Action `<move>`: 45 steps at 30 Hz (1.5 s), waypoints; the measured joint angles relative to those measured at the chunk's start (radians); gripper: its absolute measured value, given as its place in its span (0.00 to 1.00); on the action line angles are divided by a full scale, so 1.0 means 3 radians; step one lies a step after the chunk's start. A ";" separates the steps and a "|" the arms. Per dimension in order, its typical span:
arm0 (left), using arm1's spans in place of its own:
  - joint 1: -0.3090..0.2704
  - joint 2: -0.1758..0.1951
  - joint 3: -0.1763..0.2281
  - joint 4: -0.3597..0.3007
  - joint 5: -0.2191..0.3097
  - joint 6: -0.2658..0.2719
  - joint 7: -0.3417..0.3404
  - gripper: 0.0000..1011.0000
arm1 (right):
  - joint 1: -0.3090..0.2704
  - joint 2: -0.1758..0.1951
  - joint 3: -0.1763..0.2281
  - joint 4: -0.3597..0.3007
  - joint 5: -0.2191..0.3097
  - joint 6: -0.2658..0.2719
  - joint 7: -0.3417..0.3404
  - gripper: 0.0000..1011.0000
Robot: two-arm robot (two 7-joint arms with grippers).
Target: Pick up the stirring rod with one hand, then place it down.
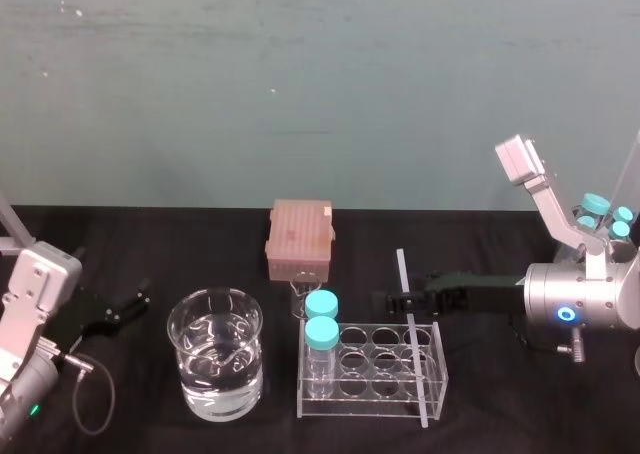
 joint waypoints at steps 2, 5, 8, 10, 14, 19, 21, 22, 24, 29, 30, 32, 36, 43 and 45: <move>0.0000 0.0000 0.0000 0.0000 0.0000 0.0000 0.0000 0.99 | -0.0002 0.0003 0.0002 -0.0005 -0.0001 0.0000 0.0002 0.99; 0.0000 0.0000 0.0000 0.0000 0.0000 0.0000 0.0000 0.99 | -0.0005 0.0005 0.0004 -0.0011 -0.0002 0.0000 0.0003 0.99; 0.0000 0.0000 0.0000 0.0000 0.0000 0.0000 0.0000 0.99 | -0.0007 0.0007 0.0006 -0.0015 -0.0003 0.0000 0.0005 0.99; 0.0000 0.0000 0.0000 0.0000 0.0000 0.0000 0.0000 0.99 | -0.0008 0.0008 0.0008 -0.0018 -0.0004 0.0000 0.0007 0.96; 0.0000 0.0000 0.0000 0.0000 0.0000 0.0000 0.0000 0.99 | -0.0010 0.0009 0.0008 -0.0021 -0.0006 0.0000 0.0010 0.86; 0.0000 0.0000 0.0000 0.0000 0.0000 0.0000 0.0000 0.99 | -0.0011 0.0010 0.0010 -0.0023 -0.0007 0.0000 0.0012 0.74; 0.0000 0.0000 0.0000 0.0000 0.0000 0.0000 0.0000 0.99 | -0.0012 0.0011 0.0011 -0.0024 -0.0008 0.0000 0.0012 0.64; 0.0000 0.0000 0.0000 0.0000 0.0000 0.0000 0.0000 0.99 | -0.0012 0.0012 0.0011 -0.0025 -0.0009 0.0000 0.0013 0.63; 0.0000 0.0000 0.0000 0.0000 0.0000 0.0000 0.0000 0.99 | -0.0013 0.0012 0.0012 -0.0025 -0.0009 0.0000 0.0013 0.57; 0.0000 0.0000 0.0000 0.0000 0.0000 0.0000 0.0000 0.99 | -0.0014 0.0013 0.0013 -0.0027 -0.0010 0.0000 0.0015 0.40; 0.0000 0.0000 0.0000 0.0000 0.0000 0.0000 0.0000 0.99 | -0.0014 0.0013 0.0013 -0.0028 -0.0010 0.0000 0.0016 0.39; 0.0000 0.0000 0.0000 0.0000 0.0000 0.0000 0.0000 0.99 | -0.0014 0.0013 0.0013 -0.0028 -0.0010 0.0000 0.0016 0.30; 0.0000 0.0000 0.0000 0.0000 0.0000 0.0000 0.0000 0.99 | -0.0014 0.0013 0.0013 -0.0029 -0.0010 0.0000 0.0016 0.19; 0.0000 0.0000 0.0000 0.0000 0.0000 0.0000 0.0000 0.99 | -0.0014 0.0013 0.0013 -0.0029 -0.0010 0.0000 0.0017 0.07; 0.0000 0.0000 0.0000 0.0000 0.0000 0.0000 0.0000 0.99 | -0.0014 0.0013 0.0013 -0.0029 -0.0010 0.0000 0.0016 0.07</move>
